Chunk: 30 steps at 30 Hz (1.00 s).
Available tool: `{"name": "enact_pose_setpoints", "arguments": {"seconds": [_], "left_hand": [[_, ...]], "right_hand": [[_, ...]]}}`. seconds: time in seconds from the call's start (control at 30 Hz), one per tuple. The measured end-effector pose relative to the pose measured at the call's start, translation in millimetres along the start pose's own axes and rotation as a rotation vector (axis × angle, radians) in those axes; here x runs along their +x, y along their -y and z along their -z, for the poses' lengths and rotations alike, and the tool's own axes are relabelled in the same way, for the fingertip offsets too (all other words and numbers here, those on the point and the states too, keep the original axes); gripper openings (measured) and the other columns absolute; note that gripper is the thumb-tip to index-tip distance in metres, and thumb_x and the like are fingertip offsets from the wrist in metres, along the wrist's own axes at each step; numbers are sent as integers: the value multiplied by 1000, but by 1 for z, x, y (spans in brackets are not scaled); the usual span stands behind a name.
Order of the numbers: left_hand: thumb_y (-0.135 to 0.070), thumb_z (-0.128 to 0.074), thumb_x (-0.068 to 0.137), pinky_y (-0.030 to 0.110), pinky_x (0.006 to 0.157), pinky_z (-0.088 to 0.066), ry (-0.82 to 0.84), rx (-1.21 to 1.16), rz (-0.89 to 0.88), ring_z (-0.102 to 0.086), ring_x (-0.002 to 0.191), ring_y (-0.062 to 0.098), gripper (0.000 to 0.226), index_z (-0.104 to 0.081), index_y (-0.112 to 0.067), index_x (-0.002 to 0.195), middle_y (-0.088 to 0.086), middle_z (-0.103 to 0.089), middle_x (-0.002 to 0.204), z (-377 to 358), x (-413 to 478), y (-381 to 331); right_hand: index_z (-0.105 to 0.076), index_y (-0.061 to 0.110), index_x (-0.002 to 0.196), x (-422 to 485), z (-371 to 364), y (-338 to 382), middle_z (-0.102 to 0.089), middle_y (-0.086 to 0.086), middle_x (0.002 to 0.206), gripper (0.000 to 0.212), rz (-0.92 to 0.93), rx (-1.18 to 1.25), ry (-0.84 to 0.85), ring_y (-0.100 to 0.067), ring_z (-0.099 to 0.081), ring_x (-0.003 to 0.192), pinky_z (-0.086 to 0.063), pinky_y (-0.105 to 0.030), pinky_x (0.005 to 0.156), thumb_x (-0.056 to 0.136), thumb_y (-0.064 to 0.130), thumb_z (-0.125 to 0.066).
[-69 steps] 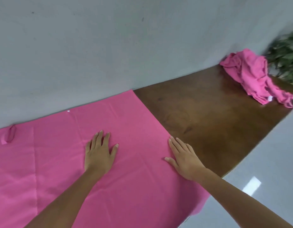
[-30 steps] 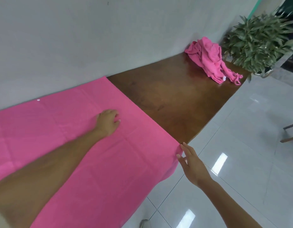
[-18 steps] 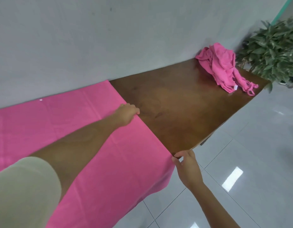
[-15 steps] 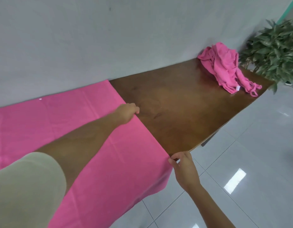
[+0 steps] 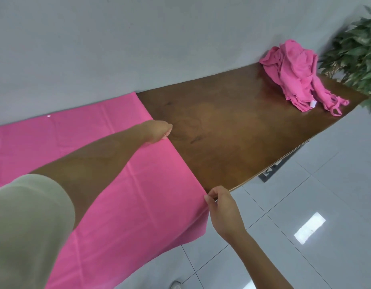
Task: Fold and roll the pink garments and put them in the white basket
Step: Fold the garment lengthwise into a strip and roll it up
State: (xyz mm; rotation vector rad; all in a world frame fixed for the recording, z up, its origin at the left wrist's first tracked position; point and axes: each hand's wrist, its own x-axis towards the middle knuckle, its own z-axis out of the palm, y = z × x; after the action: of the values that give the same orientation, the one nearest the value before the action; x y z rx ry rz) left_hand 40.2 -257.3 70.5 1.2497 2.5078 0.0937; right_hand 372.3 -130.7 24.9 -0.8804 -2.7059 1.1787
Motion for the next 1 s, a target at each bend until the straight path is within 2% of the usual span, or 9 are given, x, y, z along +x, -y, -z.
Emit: {"name": "enact_pose_setpoints", "arguments": {"seconds": [0.1,0.23,0.33,0.43,0.53,0.63,0.77,0.9,1.0], "left_hand": [[-4,-49,91,32,59,-32,-39,-13,-2,-36,66,17,18,-43,-17,82,1,-46,75,6,-10,6],[-14,-57,101,32,63,-34,-75,4,-5,-44,71,19,18,-51,-12,84,4,-51,85,14,-24,13],[-23,-57,101,29,60,-33,-107,31,16,-45,73,18,22,-52,-13,83,4,-51,90,20,-41,22],[-28,-58,101,30,60,-32,-131,34,29,-45,74,18,24,-50,-15,83,-1,-48,84,25,-61,30],[-31,-60,100,34,67,-36,-145,49,26,-49,79,23,23,-49,-17,86,3,-52,89,29,-84,38],[-27,-60,100,34,64,-35,-174,49,44,-50,80,24,19,-50,-16,88,5,-52,92,34,-112,47],[-28,-62,99,42,81,-50,-220,67,53,-59,93,29,15,-56,-14,96,9,-61,105,35,-154,73],[-26,-65,99,36,79,-47,-265,93,62,-56,90,27,13,-58,-14,97,6,-59,103,34,-202,93],[-27,-68,96,39,82,-48,-295,93,74,-56,90,28,18,-61,-11,99,8,-58,103,35,-238,110]], "right_hand": [[-47,25,100,-6,0,-1,-65,10,82,14,29,18,54,-9,-64,74,-47,-21,61,106,37,-45],[-54,30,102,-10,-1,-12,-64,16,92,18,59,-47,108,-3,-61,82,-48,-21,69,104,45,-45],[-59,30,97,-18,-4,-20,-65,14,92,22,82,-109,105,-2,-61,83,-52,-24,73,102,47,-46],[-56,35,89,-33,-7,-19,-61,10,86,24,107,-148,48,-4,-58,78,-46,-20,66,100,53,-45],[-52,36,83,-51,-10,-6,-61,12,76,26,150,-124,-1,-5,-56,72,-42,-20,61,99,56,-45],[-51,34,82,-75,-17,16,-60,9,65,31,173,-73,4,-7,-56,62,-44,-25,59,98,59,-43],[-53,33,92,-113,-37,45,-59,8,64,33,218,-107,10,-8,-58,62,-42,-23,57,97,63,-40],[-53,33,91,-151,-68,73,-60,10,66,43,283,-140,4,-10,-60,64,-48,-24,59,91,70,-32],[-53,31,90,-180,-94,92,-52,11,59,49,346,-136,-1,-9,-53,56,-41,-21,53,89,72,-27]]}}
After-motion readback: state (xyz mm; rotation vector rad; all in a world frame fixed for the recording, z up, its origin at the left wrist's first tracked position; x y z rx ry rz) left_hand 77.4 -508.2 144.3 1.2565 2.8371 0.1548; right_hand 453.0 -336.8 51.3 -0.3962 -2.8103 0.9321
